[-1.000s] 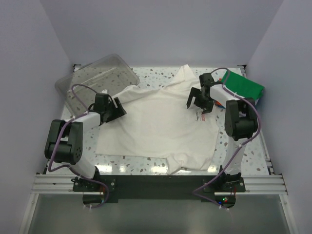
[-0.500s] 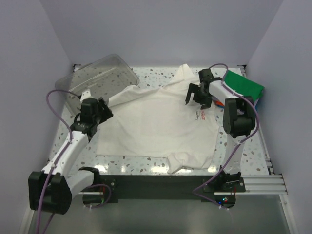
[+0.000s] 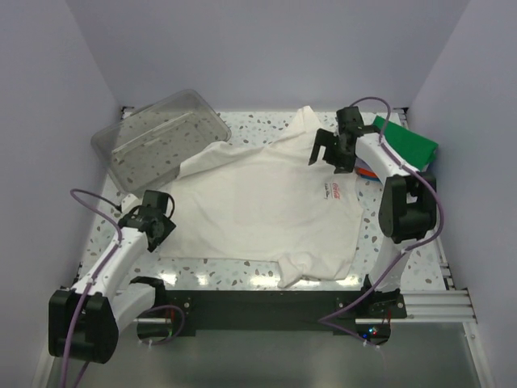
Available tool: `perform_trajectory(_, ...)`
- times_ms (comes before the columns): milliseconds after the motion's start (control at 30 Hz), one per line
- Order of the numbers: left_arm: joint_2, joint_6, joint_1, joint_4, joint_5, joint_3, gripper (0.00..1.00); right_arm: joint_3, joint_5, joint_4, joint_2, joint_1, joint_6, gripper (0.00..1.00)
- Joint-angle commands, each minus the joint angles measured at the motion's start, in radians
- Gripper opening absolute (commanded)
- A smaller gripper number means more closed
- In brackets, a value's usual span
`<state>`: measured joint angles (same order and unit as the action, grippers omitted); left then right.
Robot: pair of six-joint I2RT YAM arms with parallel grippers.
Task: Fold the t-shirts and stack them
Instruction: Flatten the tshirt out, then fold the tshirt
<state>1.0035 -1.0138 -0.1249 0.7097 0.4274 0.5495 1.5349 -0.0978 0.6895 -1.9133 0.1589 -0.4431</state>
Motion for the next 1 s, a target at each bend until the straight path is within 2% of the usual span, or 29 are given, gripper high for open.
perform_trajectory(0,-0.025,-0.143,-0.002,0.08,0.014,-0.037,0.59,-0.027,-0.022,-0.004,0.071,0.004,-0.005,0.98)
perform_trajectory(67,-0.048,-0.179,-0.002,0.079,-0.027,-0.059,0.58,-0.036,-0.022,-0.005,0.088,0.004,-0.008,0.98)
perform_trajectory(300,-0.112,-0.262,-0.002,0.112,-0.039,-0.082,0.56,-0.073,-0.033,-0.011,0.118,0.002,-0.009,0.98)
perform_trajectory(600,-0.022,-0.336,-0.002,0.135,-0.102,-0.08,0.52,-0.096,-0.031,-0.004,0.142,0.004,-0.006,0.98)
perform_trajectory(800,-0.029,-0.356,-0.002,0.14,-0.095,-0.082,0.5,-0.108,-0.023,-0.004,0.161,0.001,-0.005,0.98)
perform_trajectory(933,0.003,-0.353,-0.002,0.135,-0.096,-0.079,0.43,-0.11,-0.02,-0.004,0.177,0.002,-0.003,0.98)
perform_trajectory(967,0.009,-0.347,-0.002,0.132,-0.095,-0.076,0.39,-0.114,-0.019,-0.004,0.186,0.001,-0.003,0.98)
